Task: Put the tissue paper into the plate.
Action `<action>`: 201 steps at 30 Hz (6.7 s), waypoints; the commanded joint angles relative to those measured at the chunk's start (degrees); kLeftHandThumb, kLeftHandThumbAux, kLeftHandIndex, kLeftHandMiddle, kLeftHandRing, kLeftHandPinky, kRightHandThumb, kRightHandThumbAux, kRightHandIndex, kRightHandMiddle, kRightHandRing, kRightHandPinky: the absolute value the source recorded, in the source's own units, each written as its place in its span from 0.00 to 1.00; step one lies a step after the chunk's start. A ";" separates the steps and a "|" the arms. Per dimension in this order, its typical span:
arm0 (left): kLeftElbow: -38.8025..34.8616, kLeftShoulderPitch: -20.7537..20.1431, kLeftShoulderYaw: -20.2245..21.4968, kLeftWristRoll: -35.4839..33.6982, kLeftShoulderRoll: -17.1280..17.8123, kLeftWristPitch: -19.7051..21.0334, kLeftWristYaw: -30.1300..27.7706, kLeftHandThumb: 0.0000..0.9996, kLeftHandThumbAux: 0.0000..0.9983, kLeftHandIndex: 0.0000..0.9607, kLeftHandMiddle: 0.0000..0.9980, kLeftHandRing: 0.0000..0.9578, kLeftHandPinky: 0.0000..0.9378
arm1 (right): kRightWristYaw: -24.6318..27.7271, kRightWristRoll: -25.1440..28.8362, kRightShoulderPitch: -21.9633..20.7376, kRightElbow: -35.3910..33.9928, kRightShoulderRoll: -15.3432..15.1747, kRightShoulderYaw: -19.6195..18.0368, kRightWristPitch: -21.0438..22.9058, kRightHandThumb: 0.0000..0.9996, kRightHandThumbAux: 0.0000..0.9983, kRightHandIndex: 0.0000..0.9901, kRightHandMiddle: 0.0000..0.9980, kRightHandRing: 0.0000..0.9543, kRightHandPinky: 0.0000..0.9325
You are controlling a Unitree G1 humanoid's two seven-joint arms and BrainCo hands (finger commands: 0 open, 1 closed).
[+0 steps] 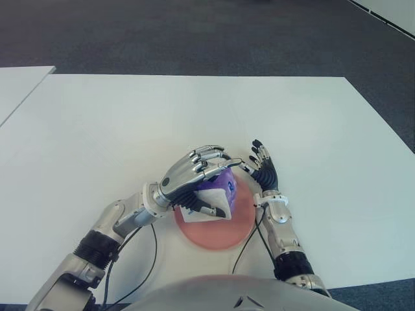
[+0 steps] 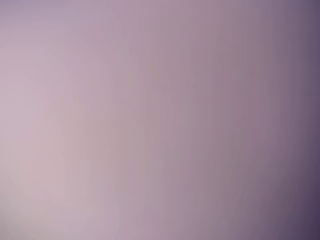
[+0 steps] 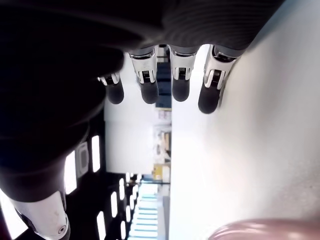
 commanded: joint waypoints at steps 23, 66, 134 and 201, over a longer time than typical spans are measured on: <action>3.28 1.46 2.93 -11.17 -2.95 -4.55 -5.12 0.37 0.56 0.00 0.00 0.00 0.02 | 0.93 0.75 3.26 4.43 -0.56 0.29 6.22 0.06 0.69 0.04 0.03 0.00 0.00; 4.06 2.03 8.25 -12.07 -3.34 -1.68 -9.76 0.36 0.55 0.00 0.00 0.00 0.05 | 0.79 2.98 5.64 -4.40 1.91 0.05 14.80 0.09 0.67 0.02 0.03 0.00 0.00; -14.50 18.60 19.31 -37.19 -24.14 40.60 -16.15 0.01 0.57 0.00 0.00 0.00 0.00 | 6.31 4.33 0.72 9.43 0.48 -1.87 1.45 0.00 0.73 0.01 0.00 0.00 0.00; 15.86 12.77 20.46 -36.38 -22.30 27.51 -13.87 0.04 0.55 0.00 0.00 0.00 0.00 | 7.41 4.21 -0.02 9.86 -0.47 -1.92 1.02 0.00 0.71 0.01 0.00 0.00 0.00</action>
